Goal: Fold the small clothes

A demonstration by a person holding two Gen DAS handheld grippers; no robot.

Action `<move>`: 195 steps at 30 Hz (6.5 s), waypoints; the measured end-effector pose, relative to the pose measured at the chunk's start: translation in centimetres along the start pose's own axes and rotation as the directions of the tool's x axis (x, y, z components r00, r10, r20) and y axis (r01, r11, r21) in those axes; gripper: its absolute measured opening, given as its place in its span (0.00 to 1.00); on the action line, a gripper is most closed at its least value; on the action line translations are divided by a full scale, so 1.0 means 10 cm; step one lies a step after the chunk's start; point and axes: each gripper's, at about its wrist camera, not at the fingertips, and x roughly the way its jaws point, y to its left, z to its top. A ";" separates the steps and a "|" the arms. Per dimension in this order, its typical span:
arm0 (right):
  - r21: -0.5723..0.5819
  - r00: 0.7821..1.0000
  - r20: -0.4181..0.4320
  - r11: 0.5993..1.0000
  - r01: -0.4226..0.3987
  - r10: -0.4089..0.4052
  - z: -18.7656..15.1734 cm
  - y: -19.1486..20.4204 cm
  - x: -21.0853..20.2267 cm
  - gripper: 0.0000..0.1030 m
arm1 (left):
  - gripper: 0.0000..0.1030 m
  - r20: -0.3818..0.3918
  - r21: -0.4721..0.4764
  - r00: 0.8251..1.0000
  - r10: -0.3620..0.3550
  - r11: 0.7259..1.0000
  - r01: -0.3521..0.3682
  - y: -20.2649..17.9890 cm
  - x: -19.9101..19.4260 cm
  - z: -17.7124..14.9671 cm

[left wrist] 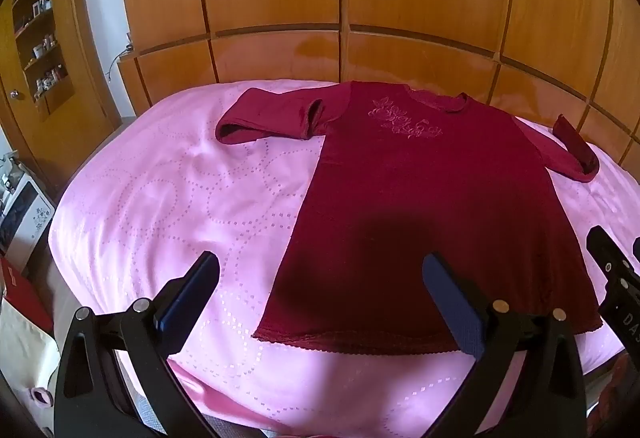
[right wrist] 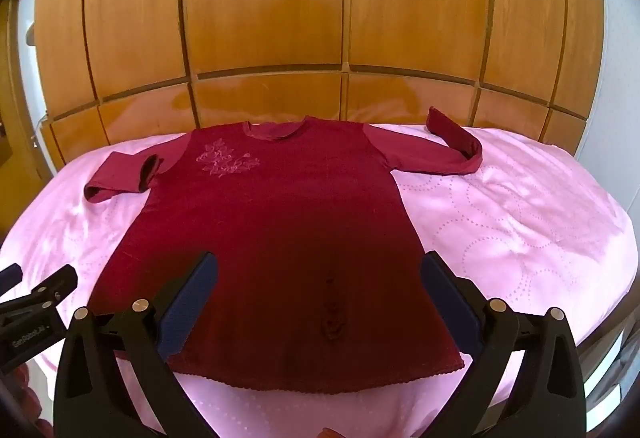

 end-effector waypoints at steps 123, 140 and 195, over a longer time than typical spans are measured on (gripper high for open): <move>0.366 0.960 -0.158 0.917 -0.160 0.230 -0.36 -1.98 0.73 0.66 | 0.83 -0.070 -0.146 0.838 -0.541 0.836 0.528 1.00 0.81 -0.28; 0.244 0.989 -0.087 0.965 -0.091 0.116 0.66 -1.69 1.72 0.66 | 0.95 -0.117 -0.028 0.927 -0.355 0.935 0.355 -0.05 1.74 0.61; 0.141 0.972 0.056 0.962 -0.233 0.227 2.56 -0.21 2.25 0.08 | 0.98 -0.043 -0.299 0.967 -0.252 0.927 0.228 0.92 1.70 0.47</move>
